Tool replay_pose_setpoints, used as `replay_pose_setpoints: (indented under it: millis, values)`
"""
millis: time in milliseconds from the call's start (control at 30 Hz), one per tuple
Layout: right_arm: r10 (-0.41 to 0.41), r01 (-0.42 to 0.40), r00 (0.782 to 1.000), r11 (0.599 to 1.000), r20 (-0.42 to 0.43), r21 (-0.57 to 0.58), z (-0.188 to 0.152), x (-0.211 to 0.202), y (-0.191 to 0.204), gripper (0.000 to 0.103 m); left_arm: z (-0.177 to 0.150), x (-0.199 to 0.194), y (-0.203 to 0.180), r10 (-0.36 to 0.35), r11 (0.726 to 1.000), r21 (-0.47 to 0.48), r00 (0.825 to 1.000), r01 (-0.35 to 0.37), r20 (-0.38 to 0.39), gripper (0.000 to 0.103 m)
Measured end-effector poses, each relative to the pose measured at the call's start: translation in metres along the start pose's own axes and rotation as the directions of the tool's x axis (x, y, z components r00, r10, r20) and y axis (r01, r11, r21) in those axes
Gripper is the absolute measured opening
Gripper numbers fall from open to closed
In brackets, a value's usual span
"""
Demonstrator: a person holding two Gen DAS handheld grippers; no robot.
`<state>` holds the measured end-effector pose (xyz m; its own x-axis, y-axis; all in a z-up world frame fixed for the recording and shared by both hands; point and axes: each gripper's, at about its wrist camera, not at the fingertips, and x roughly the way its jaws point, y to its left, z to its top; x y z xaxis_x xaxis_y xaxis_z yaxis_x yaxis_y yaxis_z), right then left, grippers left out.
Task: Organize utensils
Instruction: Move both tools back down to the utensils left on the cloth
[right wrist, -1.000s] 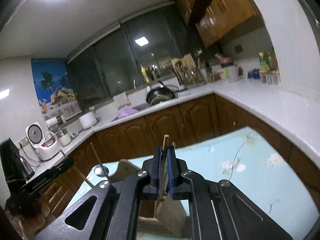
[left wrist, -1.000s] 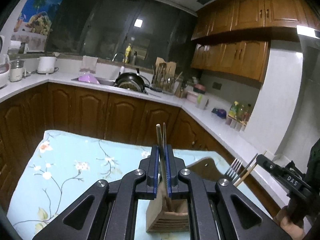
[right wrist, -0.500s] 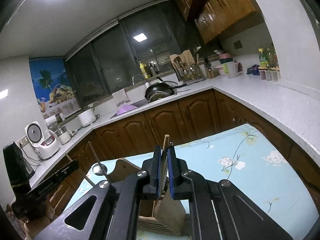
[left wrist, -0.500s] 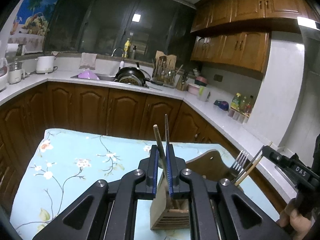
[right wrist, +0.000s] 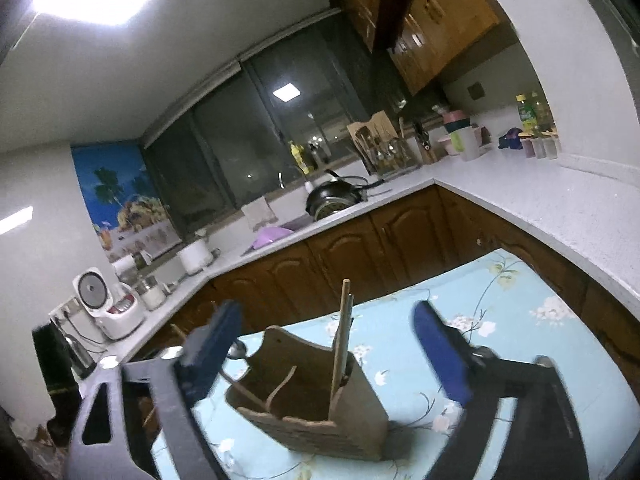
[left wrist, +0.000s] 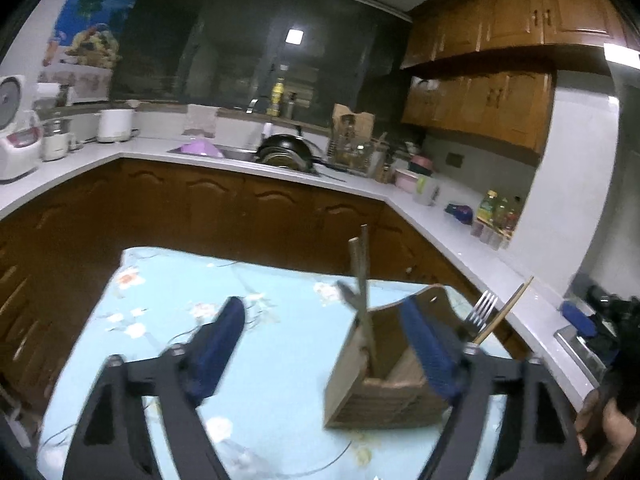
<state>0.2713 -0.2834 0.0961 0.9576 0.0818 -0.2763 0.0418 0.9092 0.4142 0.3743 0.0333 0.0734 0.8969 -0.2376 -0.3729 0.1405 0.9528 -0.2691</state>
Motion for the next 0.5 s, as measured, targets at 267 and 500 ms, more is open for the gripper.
replay_pose_setpoints:
  millis: [267, 500]
  values:
    - [0.017, -0.017, 0.999, 1.0, -0.034, 0.008, -0.025, -0.049, 0.004, 0.101, -0.028, -0.078, 0.031, 0.011, 0.997, -0.075, 1.0, -0.012, -0.019, 0.084]
    - [0.005, -0.005, 0.996, 1.0, -0.092, -0.001, -0.065, -0.088, 0.006, 0.101, -0.058, -0.138, 0.048, 0.048, 0.989, -0.137, 0.997, -0.056, -0.061, 0.084]
